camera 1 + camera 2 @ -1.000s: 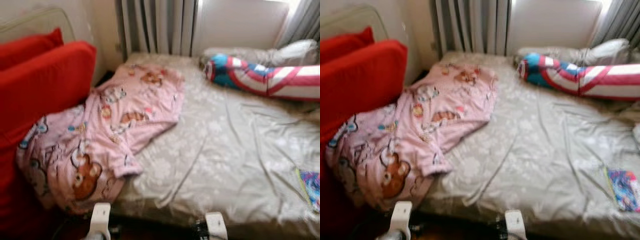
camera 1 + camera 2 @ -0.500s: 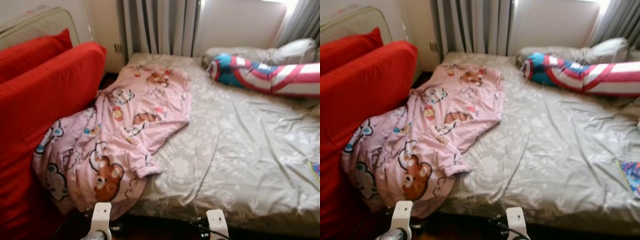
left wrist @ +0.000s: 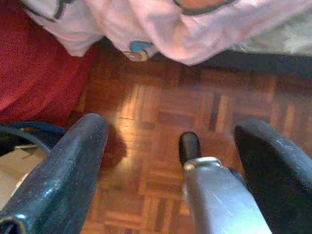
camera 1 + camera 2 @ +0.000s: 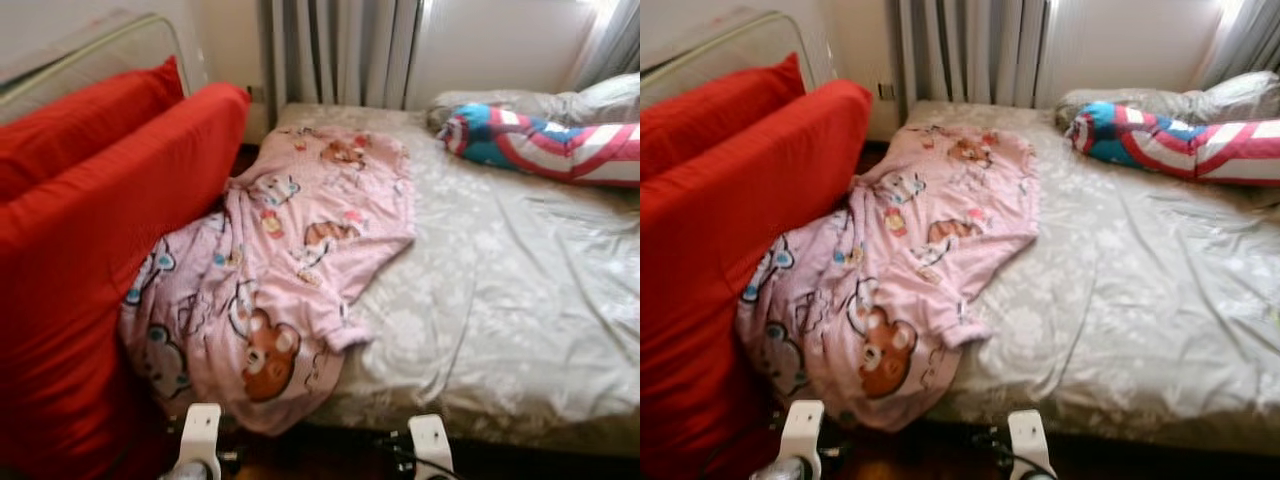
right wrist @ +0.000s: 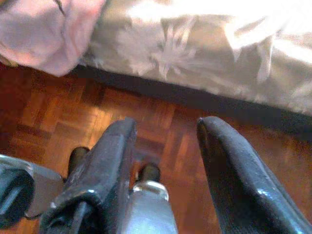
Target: Clean up the room
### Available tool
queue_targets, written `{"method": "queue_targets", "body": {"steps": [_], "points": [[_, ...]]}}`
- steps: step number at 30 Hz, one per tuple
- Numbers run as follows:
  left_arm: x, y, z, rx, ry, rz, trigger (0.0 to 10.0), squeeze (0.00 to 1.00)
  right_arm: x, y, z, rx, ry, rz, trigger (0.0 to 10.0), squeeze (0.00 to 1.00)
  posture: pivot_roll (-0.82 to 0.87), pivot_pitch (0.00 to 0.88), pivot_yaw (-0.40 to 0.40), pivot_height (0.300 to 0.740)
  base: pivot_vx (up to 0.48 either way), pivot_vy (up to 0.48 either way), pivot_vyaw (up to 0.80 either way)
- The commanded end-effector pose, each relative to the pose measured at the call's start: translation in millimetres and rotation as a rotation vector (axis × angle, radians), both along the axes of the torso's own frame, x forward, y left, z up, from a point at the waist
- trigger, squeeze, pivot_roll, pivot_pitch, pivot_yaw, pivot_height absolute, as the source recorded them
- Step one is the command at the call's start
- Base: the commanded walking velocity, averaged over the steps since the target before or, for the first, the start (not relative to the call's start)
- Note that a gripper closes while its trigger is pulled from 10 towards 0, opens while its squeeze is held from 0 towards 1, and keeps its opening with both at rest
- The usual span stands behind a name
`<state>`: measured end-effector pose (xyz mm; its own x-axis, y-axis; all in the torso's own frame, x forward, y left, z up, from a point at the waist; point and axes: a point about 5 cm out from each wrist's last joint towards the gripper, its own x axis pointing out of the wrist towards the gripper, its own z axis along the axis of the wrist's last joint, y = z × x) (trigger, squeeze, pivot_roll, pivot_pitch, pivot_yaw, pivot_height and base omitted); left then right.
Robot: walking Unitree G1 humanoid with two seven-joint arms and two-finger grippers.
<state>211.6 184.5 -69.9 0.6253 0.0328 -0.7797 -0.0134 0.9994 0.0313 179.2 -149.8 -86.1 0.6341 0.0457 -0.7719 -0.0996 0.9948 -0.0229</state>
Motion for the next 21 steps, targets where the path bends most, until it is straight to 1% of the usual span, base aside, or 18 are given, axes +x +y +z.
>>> {"method": "queue_targets", "body": {"steps": [1, 10, 20, 21], "points": [[-3.2, 0.8, -1.8, 0.006, 0.015, -0.013, 10.0, 0.0, -1.6, 0.1, -0.9, 0.003, 0.007, -0.008, 10.0, 0.0, -0.04, 0.037, -0.013, 0.74, 0.0, 0.0, 0.0], [-2.7, -0.1, -1.6, 0.002, 0.012, -0.015, 10.0, 0.0, -7.2, -3.1, -3.3, 0.001, 0.023, -0.009, 10.0, 0.0, -0.04, 0.029, -0.015, 0.74, 0.0, 0.0, 0.0], [-3.5, -0.3, -2.1, -0.003, 0.018, -0.018, 10.0, 0.0, -8.6, -1.0, -3.9, -0.008, 0.024, 0.018, 10.0, 0.0, -0.04, 0.021, -0.014, 0.74, 0.0, 0.0, 0.0], [-3.6, -0.3, -2.2, -0.004, 0.019, -0.018, 10.0, 0.0, -9.0, -0.1, -4.1, -0.008, 0.025, 0.021, 10.0, 0.0, -0.04, 0.017, -0.014, 0.74, 0.0, 0.0, 0.8]]}}
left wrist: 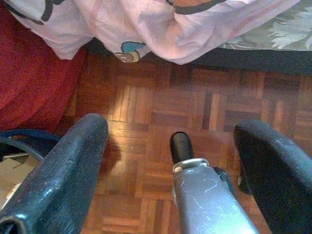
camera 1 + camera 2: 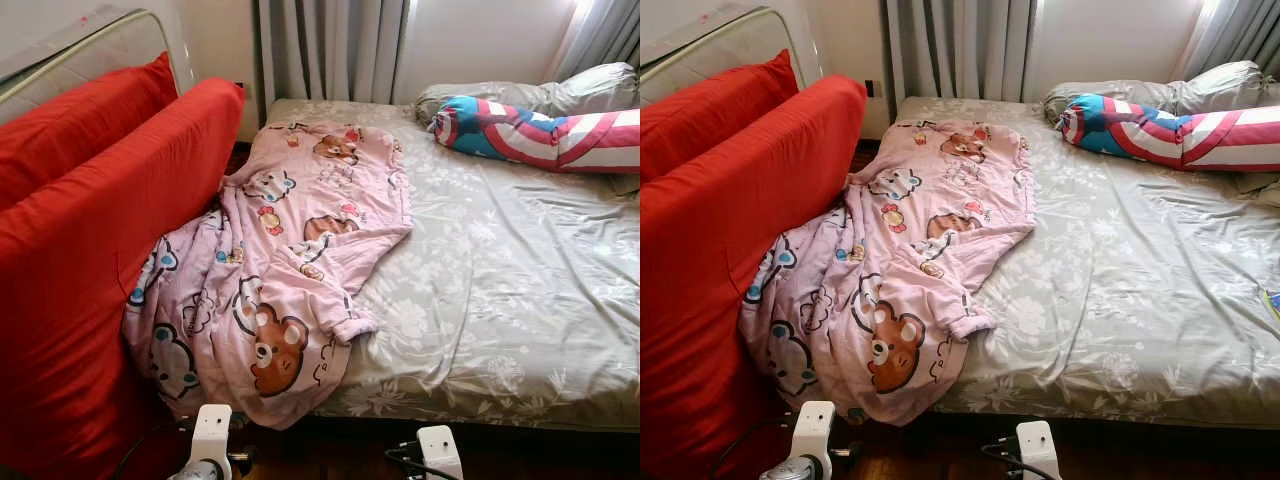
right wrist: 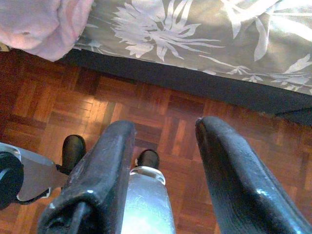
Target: Clean up the room
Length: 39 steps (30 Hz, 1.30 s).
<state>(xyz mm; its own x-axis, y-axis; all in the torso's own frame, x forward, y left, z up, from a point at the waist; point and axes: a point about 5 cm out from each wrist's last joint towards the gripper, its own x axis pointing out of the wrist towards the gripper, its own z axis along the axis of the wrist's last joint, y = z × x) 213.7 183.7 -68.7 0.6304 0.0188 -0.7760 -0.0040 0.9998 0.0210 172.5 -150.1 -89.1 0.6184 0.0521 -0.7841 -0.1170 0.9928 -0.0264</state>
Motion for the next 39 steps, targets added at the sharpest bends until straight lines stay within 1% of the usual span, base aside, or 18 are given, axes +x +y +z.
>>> {"method": "queue_targets", "body": {"steps": [1, 8, 21, 27, 33, 35, 39], "points": [[-5.7, 0.5, -3, 0.007, 0.025, -0.009, 10.0, 0.0, -2.8, 0.7, -1, -0.002, 0.008, 0.005, 10.0, 0.0, -0.04, 0.017, -0.014, 0.74, 0.0, 0.0, 0.8], [-5.6, 0.4, -3, 0.005, 0.025, -0.012, 10.0, 0.0, -4.6, 1.0, -2, 0.003, 0.02, 0.006, 10.0, 0.0, -0.04, 0.022, -0.014, 0.74, 0.219, 0.0, 0.71], [-4.8, 1.0, -3, -0.001, 0.022, -0.018, 10.0, 0.0, -4.6, 5.9, -3, -0.003, 0.034, 0.016, 10.0, 0.0, -0.04, 0.031, -0.009, 0.74, 0.268, 0.0, 0.0], [-4.7, 1.2, -3, -0.001, 0.021, -0.021, 10.0, 0.0, -4.7, 17.2, -3, 0.007, 0.036, 0.025, 10.0, 0.0, -0.04, 0.034, -0.01, 0.74, 0.27, 0.0, 0.0], [-4.8, 1.2, -3, -0.001, 0.021, -0.023, 10.0, 0.0, -3.3, 13.2, -3, 0.009, 0.033, 0.014, 10.0, 0.0, -0.04, 0.035, -0.009, 0.74, 0.269, 0.0, 0.0], [-4.2, 0.8, -2, 0.002, 0.019, -0.039, 10.0, 0.0, -1.7, 11.2, -2, 0.009, 0.03, 0.013, 10.0, 0.0, -0.04, 0.035, -0.009, 0.74, 0.268, 0.0, 0.0], [-4.2, 0.9, -2, 0.003, 0.018, -0.037, 10.0, 0.0, 0.6, 14.0, -1, 0.013, 0.024, 0.015, 10.0, 0.0, -0.04, 0.037, -0.01, 0.74, 0.198, 0.0, 0.0]]}}
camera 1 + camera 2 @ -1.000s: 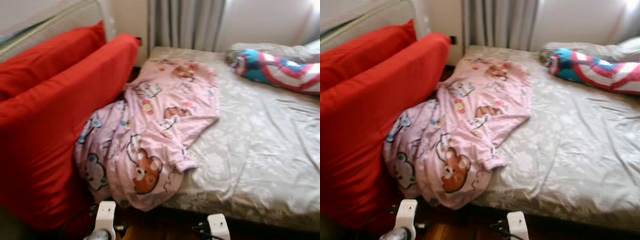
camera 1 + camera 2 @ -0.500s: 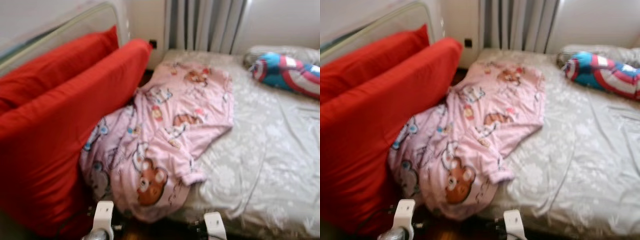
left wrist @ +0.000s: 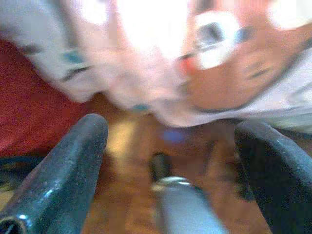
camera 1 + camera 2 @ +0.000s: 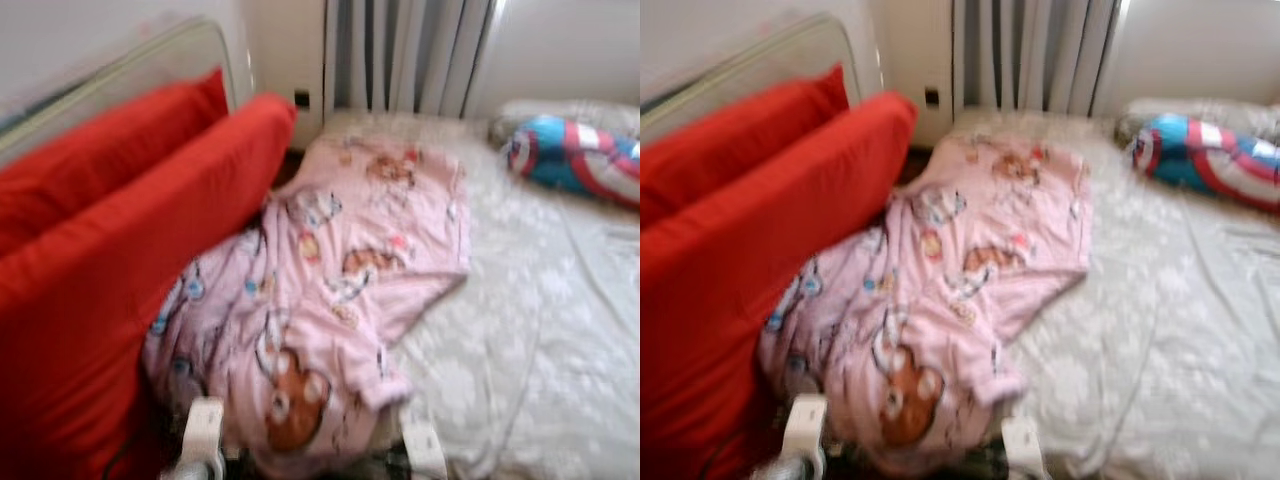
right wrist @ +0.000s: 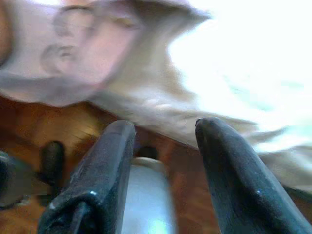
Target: Clean up the room
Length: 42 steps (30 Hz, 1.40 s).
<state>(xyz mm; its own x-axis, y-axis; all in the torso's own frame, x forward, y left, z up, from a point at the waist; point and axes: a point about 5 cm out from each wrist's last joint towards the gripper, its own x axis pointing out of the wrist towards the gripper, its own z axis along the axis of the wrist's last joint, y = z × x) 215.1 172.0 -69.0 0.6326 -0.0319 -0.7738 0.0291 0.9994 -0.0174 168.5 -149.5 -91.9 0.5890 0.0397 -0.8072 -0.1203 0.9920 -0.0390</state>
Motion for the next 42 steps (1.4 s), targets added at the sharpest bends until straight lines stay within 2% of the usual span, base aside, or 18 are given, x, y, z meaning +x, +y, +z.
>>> {"method": "queue_targets", "body": {"steps": [1, 13, 17, 20, 22, 23, 26, 27, 28, 29, 30, 31, 32, 35, 42], "points": [[-5.4, 12.8, -2, 0.042, 0.019, -0.004, 10.0, 0.0, 5.8, 14.4, 3, 0.031, -0.016, 0.013, 10.0, 0.0, -0.04, 0.037, -0.01, 0.74, 0.0, 0.0, 0.0], [-4.0, 13.1, -1, 0.038, -0.002, -0.005, 10.0, 0.0, 15.6, 6.1, 8, 0.051, -0.06, -0.064, 10.0, 0.0, -0.04, 0.037, -0.005, 0.74, 0.0, 0.0, 0.0], [-2.9, 13.5, 1, 0.038, -0.026, 0.004, 10.0, 0.0, 30.0, 4.6, 15, 0.057, -0.113, -0.087, 10.0, 0.0, -0.04, 0.038, -0.005, 0.74, 0.0, 0.0, 0.0], [1.0, 14.0, 5, 0.042, -0.1, 0.001, 10.0, 0.0, 50.9, 4.4, 30, 0.086, -0.233, -0.119, 10.0, 0.0, -0.04, 0.04, -0.008, 0.74, 0.0, 0.0, 0.0], [3.3, 13.5, 8, 0.015, -0.158, 0.033, 10.0, 0.0, 65.5, 2.4, 42, 0.097, -0.326, -0.129, 10.0, 0.0, -0.04, 0.045, -0.016, 0.74, 0.0, 0.0, 0.0], [3.3, 13.5, 8, 0.015, -0.158, 0.033, 10.0, 0.0, 65.5, 2.4, 42, 0.097, -0.326, -0.129, 10.0, 0.0, -0.04, 0.045, -0.016, 0.74, 0.0, 0.0, 0.0], [5.7, 14.2, 13, 0.015, -0.237, 0.068, 10.0, 0.0, 81.8, -4.6, 59, 0.12, -0.458, -0.147, 10.0, 0.0, -0.04, 0.047, -0.027, 0.74, 0.0, 0.0, 0.0], [5.7, 14.2, 13, 0.015, -0.237, 0.068, 10.0, 0.0, 81.8, -4.6, 59, 0.12, -0.458, -0.147, 10.0, 0.0, -0.04, 0.047, -0.027, 0.74, 0.0, 0.0, 0.0], [6.3, 14.4, 14, 0.021, -0.265, 0.067, 10.0, 0.0, 85.0, -5.8, 63, 0.126, -0.5, -0.139, 10.0, 0.0, -0.05, 0.047, -0.03, 0.74, 0.0, 0.0, 0.0], [18.2, 18.7, 28, 0.069, -0.382, 0.026, 10.0, 0.0, 86.7, -5.8, 67, 0.13, -0.539, -0.125, 10.0, 0.0, -0.05, 0.046, -0.034, 0.74, 0.0, 0.0, 0.0], [18.2, 18.7, 28, 0.069, -0.382, 0.026, 10.0, 0.0, 86.7, -5.8, 67, 0.13, -0.539, -0.125, 10.0, 0.0, -0.05, 0.046, -0.034, 0.74, 0.0, 0.0, 0.0], [42.2, 27.7, 60, 0.091, -0.591, -0.003, 10.0, 0.0, 87.7, -5.4, 71, 0.133, -0.575, -0.115, 10.0, 0.0, -0.05, 0.046, -0.039, 0.74, 0.0, 0.0, 0.0], [45.7, 31.7, 71, 0.099, -0.67, -0.005, 10.0, 0.0, 87.8, -5.2, 73, 0.133, -0.598, -0.113, 10.0, 0.0, -0.05, 0.046, -0.046, 0.74, 0.0, 0.0, 0.0], [41.4, 33.3, 86, 0.097, -0.787, -0.015, 10.0, 0.0, 84.8, -1.0, 76, 0.141, -0.646, -0.099, 10.0, 0.0, -0.04, 0.047, -0.052, 0.74, 0.0, 0.0, 0.0], [38.2, 25.4, 100, 0.061, -0.887, -0.002, 10.0, 0.0, 80.6, 7.7, 77, 0.173, -0.676, -0.063, 10.0, 0.0, -0.04, 0.035, -0.047, 0.74, 0.0, 0.0, 0.0]]}}
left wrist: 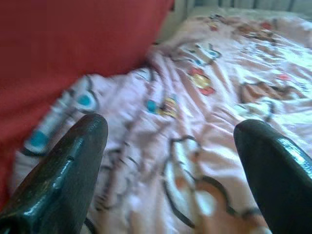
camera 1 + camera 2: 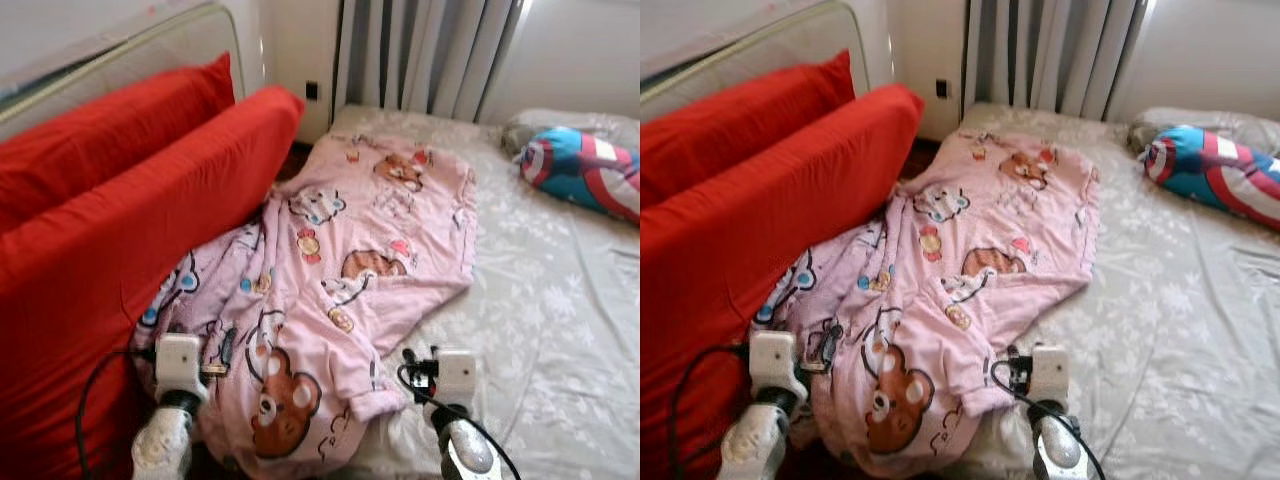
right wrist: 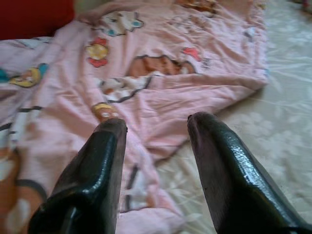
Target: Clean up the room
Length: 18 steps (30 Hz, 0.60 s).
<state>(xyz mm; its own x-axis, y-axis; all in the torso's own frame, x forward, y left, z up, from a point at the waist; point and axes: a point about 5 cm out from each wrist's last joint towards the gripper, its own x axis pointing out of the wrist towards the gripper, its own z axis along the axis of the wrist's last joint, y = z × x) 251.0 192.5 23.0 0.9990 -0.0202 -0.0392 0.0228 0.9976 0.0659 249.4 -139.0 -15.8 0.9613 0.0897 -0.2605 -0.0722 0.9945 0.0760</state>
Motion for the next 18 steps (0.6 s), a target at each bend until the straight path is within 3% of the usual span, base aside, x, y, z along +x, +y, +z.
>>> {"method": "queue_targets", "body": {"steps": [1, 8, 18], "points": [[3.2, 3.4, 13, -0.001, -0.064, 0.001, 10.0, 0.0, 1.6, -2.4, 3, 0.003, -0.025, -0.014, 10.0, 0.0, -0.05, 0.024, -0.04, 0.74, 0.0, 0.0, 0.0], [1.3, -2.0, 28, 0.008, -0.118, -0.047, 10.0, 0.0, 2.9, -2.2, 6, 0.016, -0.042, -0.056, 10.0, 0.0, -0.05, 0.008, -0.034, 0.74, 0.0, 0.0, 0.0], [-7.1, 3.1, 20, 0.004, -0.058, -0.036, 10.0, 0.0, 2.8, 4.2, 7, 0.015, -0.049, -0.029, 10.0, 0.0, -0.04, 0.001, -0.034, 0.74, 0.0, 0.0, 0.0]]}}
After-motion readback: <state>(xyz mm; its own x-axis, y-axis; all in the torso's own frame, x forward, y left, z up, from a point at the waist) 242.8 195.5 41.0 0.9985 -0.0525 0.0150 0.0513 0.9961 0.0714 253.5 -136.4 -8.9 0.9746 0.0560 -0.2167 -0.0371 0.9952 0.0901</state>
